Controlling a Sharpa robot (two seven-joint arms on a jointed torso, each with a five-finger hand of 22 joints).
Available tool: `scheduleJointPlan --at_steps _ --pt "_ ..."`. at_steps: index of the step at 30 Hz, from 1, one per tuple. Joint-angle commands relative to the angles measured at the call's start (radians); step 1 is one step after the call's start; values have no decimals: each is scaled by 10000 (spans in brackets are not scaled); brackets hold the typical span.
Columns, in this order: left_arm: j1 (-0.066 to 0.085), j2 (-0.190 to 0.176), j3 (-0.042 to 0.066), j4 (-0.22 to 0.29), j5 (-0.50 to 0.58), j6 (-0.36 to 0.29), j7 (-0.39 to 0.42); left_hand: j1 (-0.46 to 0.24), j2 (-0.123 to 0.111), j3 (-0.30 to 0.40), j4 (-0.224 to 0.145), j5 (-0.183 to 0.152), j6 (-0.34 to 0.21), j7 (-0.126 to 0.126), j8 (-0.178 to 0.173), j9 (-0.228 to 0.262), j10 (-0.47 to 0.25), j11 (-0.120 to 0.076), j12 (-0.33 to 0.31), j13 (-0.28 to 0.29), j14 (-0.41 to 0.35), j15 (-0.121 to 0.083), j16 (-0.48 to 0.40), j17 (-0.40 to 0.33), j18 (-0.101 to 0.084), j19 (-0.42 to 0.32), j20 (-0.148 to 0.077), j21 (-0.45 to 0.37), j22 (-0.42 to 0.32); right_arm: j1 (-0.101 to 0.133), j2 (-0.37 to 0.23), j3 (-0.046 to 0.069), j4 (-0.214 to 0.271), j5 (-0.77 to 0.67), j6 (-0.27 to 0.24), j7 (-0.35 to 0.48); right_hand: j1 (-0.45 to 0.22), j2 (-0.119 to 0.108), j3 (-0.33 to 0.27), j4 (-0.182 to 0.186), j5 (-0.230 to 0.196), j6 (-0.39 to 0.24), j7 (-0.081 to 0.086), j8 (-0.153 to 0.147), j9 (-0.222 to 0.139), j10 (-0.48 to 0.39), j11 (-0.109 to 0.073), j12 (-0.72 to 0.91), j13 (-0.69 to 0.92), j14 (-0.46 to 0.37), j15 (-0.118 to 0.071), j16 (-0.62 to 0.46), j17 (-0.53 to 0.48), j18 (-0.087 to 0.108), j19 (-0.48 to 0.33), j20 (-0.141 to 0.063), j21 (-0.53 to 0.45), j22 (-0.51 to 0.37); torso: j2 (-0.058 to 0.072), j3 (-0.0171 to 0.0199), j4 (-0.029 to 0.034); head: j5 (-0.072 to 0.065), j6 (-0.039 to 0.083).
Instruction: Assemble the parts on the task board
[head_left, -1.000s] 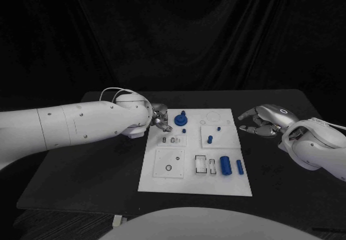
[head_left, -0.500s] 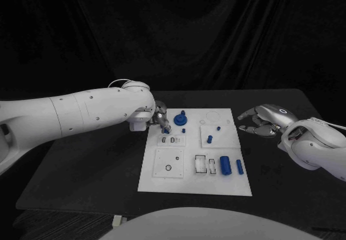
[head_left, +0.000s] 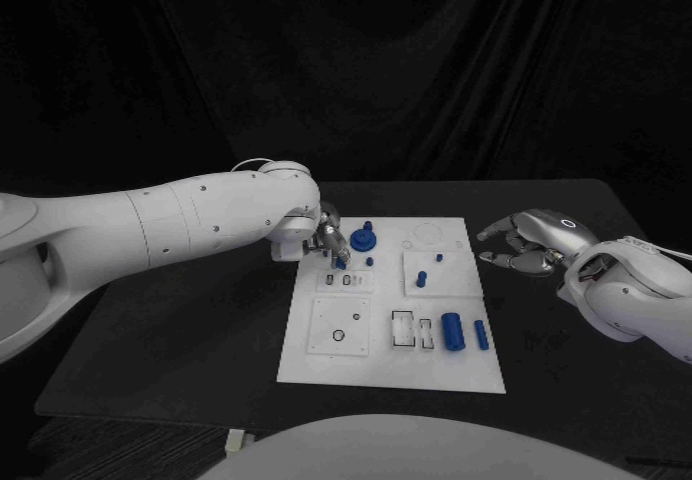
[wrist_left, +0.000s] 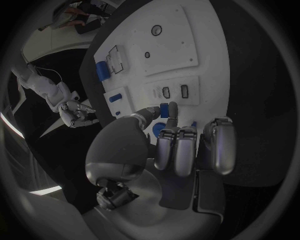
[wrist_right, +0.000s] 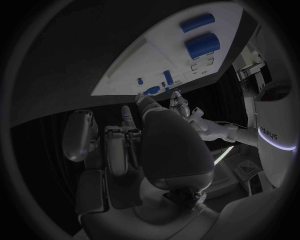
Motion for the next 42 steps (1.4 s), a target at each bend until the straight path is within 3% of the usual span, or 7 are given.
scheduleJointPlan --at_steps 1,14,32,42 --pt "-71 58 7 -37 233 -20 -39 -12 115 103 -35 26 133 -209 -8 -15 1024 -77 27 2631 1074 -67 27 2627 41 23 -16 3 1890 -22 -9 6 20 -20 -23 -104 62 24 54 -29 61 84 11 -30 -16 1060 46 26 2635 1058 45 26 2635 193 -69 25 -64 1650 -12 1 -15 5 -2" --pt "-351 104 6 -87 236 35 -139 1 133 168 -77 80 99 -198 -39 -29 1024 -75 27 2631 1074 -69 27 2627 45 15 -20 -14 1888 -23 14 6 -8 -20 -21 -102 62 24 54 -29 61 84 11 -30 -16 1060 46 26 2635 1058 45 26 2635 193 -69 25 -64 1650 -10 5 -11 27 -2" --pt "-538 132 6 -63 236 30 -124 4 157 216 -100 127 92 -189 -53 -38 1024 -71 27 2631 1074 -67 27 2627 51 0 -21 -37 1882 -23 34 5 -27 -19 -17 -99 62 24 54 -29 61 84 11 -30 -16 1060 46 26 2635 1058 45 26 2635 193 -69 25 -64 1650 -11 10 -3 12 -2" --pt "-567 148 6 -72 236 -28 -82 -11 184 250 -101 158 85 -177 -66 -46 1024 -62 27 2631 1074 -63 27 2627 59 -24 -21 -71 1871 -23 38 5 -29 -19 -20 -98 62 24 54 -29 61 84 11 -30 -16 1060 46 26 2635 1058 45 26 2635 193 -69 25 -64 1650 -7 5 -4 -2 -2"
